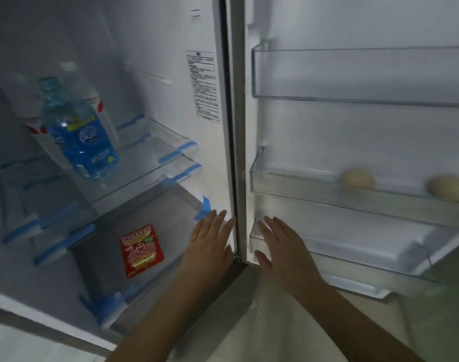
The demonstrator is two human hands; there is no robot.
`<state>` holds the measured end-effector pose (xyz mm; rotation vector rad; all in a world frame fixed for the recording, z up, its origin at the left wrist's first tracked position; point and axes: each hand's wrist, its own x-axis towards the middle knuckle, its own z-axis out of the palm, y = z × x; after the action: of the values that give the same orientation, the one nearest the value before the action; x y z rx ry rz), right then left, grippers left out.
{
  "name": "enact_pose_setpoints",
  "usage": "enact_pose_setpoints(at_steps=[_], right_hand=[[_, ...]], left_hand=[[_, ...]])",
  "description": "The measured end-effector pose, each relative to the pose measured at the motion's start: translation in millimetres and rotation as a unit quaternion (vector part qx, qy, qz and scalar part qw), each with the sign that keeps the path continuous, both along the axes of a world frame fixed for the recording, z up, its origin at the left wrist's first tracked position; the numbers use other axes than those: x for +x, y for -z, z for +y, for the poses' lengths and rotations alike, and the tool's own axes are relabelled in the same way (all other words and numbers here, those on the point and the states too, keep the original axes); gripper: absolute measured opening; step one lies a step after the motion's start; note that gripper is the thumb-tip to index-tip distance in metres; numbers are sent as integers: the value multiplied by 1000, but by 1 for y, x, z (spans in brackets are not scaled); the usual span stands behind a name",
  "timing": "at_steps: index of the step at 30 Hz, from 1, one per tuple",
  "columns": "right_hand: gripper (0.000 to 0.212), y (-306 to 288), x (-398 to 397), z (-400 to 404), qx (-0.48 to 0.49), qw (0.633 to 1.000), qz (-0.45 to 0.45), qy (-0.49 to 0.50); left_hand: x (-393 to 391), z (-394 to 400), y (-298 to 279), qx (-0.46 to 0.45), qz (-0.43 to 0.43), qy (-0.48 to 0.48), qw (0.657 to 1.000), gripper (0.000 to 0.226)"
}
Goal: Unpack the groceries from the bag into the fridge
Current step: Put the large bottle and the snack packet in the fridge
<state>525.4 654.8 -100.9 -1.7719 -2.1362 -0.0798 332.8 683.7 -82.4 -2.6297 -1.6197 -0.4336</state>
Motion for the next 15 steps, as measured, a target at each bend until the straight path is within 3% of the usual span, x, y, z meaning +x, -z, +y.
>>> enact_pose_setpoints(at_steps=[4, 7, 10, 15], right_hand=[[54, 13, 62, -34, 10, 998, -7, 58], [63, 23, 109, -59, -2, 996, -1, 94], [56, 37, 152, -83, -9, 990, 8, 141], [65, 50, 201, -104, -54, 979, 5, 196]], left_hand=[[67, -15, 14, -25, 25, 46, 998, 64], [109, -25, 30, -25, 29, 85, 996, 70], [148, -34, 42, -42, 3, 124, 991, 54], [196, -42, 68, -75, 41, 166, 982, 64]])
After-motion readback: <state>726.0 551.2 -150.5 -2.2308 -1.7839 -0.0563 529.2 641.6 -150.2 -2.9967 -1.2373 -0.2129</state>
